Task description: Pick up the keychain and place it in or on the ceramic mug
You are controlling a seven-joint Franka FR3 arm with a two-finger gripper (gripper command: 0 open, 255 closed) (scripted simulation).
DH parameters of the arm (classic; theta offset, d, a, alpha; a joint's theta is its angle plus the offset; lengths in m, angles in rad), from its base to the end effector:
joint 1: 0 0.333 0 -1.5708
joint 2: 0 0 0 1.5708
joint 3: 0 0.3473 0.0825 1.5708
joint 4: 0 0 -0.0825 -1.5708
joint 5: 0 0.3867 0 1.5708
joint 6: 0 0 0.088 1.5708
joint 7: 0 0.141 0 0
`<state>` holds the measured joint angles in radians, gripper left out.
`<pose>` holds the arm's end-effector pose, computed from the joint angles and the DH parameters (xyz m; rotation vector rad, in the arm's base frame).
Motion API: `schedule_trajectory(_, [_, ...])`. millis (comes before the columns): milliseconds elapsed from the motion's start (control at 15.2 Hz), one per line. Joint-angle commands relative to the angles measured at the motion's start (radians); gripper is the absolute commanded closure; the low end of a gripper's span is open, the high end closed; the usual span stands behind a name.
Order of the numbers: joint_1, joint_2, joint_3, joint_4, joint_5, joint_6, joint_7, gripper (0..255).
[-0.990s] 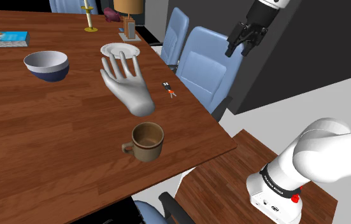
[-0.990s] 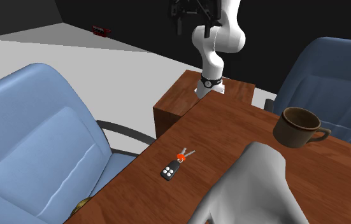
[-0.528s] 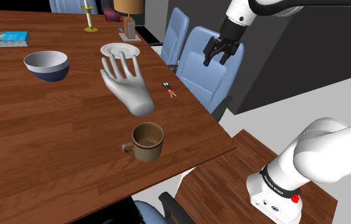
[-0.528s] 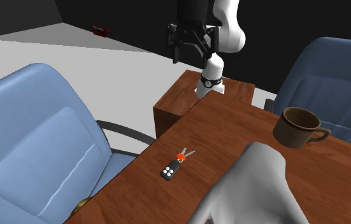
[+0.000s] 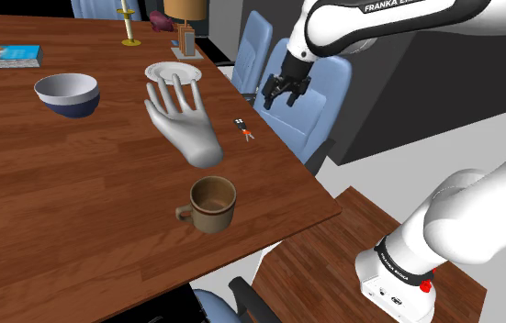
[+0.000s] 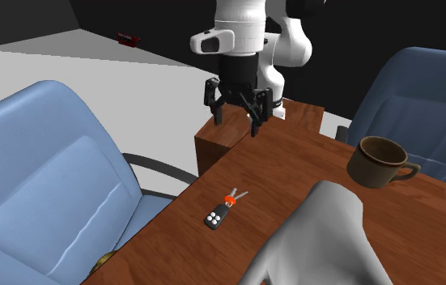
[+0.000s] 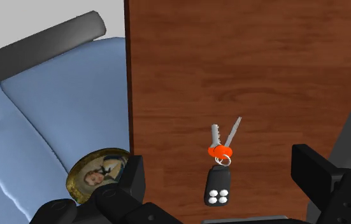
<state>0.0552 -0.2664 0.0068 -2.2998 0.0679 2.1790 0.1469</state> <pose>0.4774 0.0342 0.4644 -3.0572 0.1833 -0.2131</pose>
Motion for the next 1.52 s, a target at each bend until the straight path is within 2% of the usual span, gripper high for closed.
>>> schedule_trajectory(0, [0.003,0.074,0.004,0.026,0.001,0.049,0.001,0])
schedule_trajectory(528, [0.017,0.369,0.020,0.174,-0.005,0.196,0.021,0])
schedule_trajectory(1056, [0.020,0.442,0.022,0.159,-0.003,0.284,0.020,0])
schedule_trajectory(1452, [0.020,0.443,0.022,0.160,-0.003,0.283,0.020,0])
